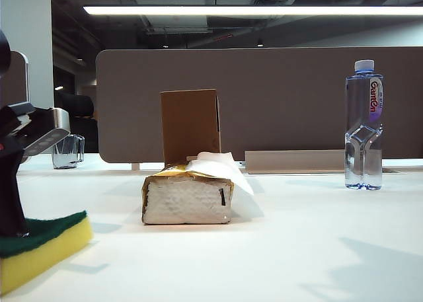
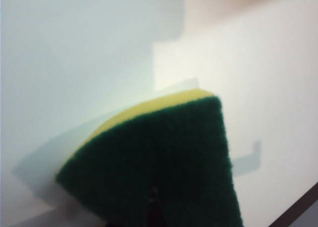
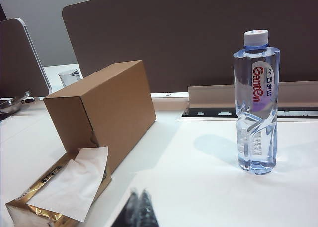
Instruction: Move the sponge from left to right to wipe the table, avoiding obstacles on the table, and finally reaching the bottle of mineral water.
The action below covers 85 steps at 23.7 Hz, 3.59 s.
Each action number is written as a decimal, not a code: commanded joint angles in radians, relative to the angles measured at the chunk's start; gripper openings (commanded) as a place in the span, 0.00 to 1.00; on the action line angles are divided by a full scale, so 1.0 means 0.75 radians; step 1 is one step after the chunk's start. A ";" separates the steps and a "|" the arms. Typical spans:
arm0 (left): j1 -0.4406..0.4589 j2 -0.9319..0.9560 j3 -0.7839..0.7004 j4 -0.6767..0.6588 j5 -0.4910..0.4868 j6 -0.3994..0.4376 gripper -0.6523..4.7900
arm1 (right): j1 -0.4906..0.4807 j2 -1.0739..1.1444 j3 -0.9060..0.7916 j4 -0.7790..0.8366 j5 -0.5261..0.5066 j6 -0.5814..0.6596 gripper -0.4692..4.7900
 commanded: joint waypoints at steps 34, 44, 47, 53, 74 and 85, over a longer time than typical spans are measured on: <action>-0.467 0.138 -0.030 0.543 -0.128 -0.563 0.11 | 0.002 0.002 0.005 0.022 -0.037 0.002 0.09; -0.523 0.238 -0.003 0.676 -0.110 -0.654 0.11 | 0.002 0.002 0.005 0.021 -0.037 0.003 0.09; -0.572 0.298 0.060 0.693 -0.115 -0.654 0.11 | 0.002 0.002 0.005 0.021 -0.037 0.003 0.09; -0.602 0.368 0.129 0.650 -0.114 -0.654 0.11 | 0.002 0.002 0.005 0.022 -0.038 0.004 0.09; -0.601 0.348 0.129 0.582 -0.088 -0.679 0.46 | 0.002 0.001 0.005 0.023 -0.039 0.003 0.09; -0.594 0.280 0.129 0.571 -0.094 -0.684 0.47 | 0.002 0.001 0.005 0.026 -0.039 0.003 0.09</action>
